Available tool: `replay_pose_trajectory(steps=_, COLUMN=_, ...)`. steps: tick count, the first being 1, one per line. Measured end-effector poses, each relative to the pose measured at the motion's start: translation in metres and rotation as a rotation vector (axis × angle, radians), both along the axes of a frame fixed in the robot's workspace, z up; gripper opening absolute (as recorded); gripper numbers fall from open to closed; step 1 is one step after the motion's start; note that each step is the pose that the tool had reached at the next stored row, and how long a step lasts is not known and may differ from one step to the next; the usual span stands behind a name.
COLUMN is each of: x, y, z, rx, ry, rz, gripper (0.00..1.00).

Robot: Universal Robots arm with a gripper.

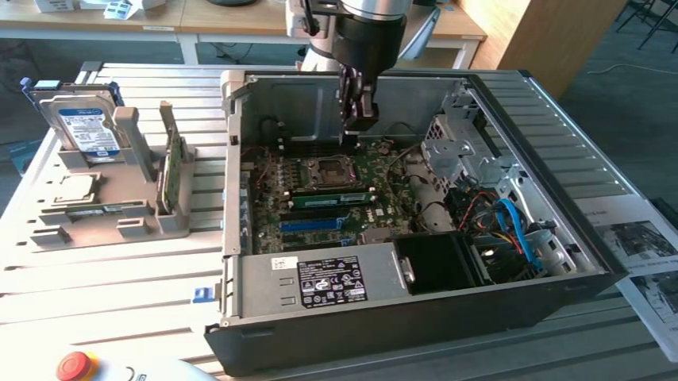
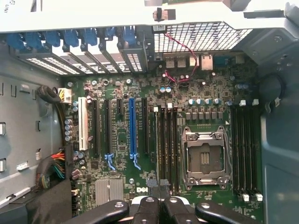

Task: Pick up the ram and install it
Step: 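Press down the ram until it locks into place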

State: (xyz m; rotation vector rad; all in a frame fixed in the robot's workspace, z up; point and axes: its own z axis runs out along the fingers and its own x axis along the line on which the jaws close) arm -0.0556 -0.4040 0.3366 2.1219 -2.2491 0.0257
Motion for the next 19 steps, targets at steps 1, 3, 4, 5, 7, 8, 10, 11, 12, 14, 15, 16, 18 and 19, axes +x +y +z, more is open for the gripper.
replay_pose_trajectory(steps=1, x=0.0000, y=0.0000, z=0.0000, rx=0.0000, ry=0.0000, rz=-0.004, gripper=0.10)
replay_pose_trajectory(steps=3, x=0.0000, y=0.0000, z=0.0000, rx=0.0000, ry=0.0000, rz=-0.012, gripper=0.10)
replay_pose_trajectory(steps=4, x=0.0000, y=0.0000, z=0.0000, rx=-0.0001, ry=0.0000, rz=-0.016, gripper=0.10)
replay_pose_trajectory(steps=5, x=0.0000, y=0.0000, z=0.0000, rx=0.0000, ry=0.0000, rz=-0.020, gripper=0.10)
replay_pose_trajectory(steps=7, x=0.0000, y=0.0000, z=0.0000, rx=0.0000, ry=0.0000, rz=-0.030, gripper=0.10)
replay_pose_trajectory(steps=8, x=0.0000, y=0.0000, z=0.0000, rx=-0.0001, ry=0.0000, rz=-0.036, gripper=0.10)
replay_pose_trajectory(steps=10, x=0.0000, y=0.0000, z=0.0000, rx=0.0000, ry=0.0000, rz=-0.047, gripper=0.10)
replay_pose_trajectory(steps=11, x=0.0000, y=0.0000, z=0.0000, rx=0.0000, ry=0.0000, rz=-0.054, gripper=0.10)
replay_pose_trajectory(steps=12, x=0.0000, y=0.0000, z=0.0000, rx=0.0000, ry=0.0000, rz=-0.061, gripper=0.10)
replay_pose_trajectory(steps=14, x=0.0000, y=0.0000, z=0.0000, rx=0.0000, ry=0.0000, rz=-0.072, gripper=0.10)
replay_pose_trajectory(steps=15, x=0.0000, y=0.0000, z=0.0000, rx=0.0000, ry=0.0000, rz=-0.079, gripper=0.10)
replay_pose_trajectory(steps=16, x=0.0000, y=0.0000, z=0.0000, rx=0.0000, ry=0.0000, rz=-0.086, gripper=0.10)
replay_pose_trajectory(steps=18, x=0.0000, y=0.0000, z=0.0000, rx=0.0000, ry=0.0000, rz=-0.102, gripper=0.10)
replay_pose_trajectory(steps=19, x=0.0000, y=0.0000, z=0.0000, rx=0.0000, ry=0.0000, rz=-0.112, gripper=0.10)
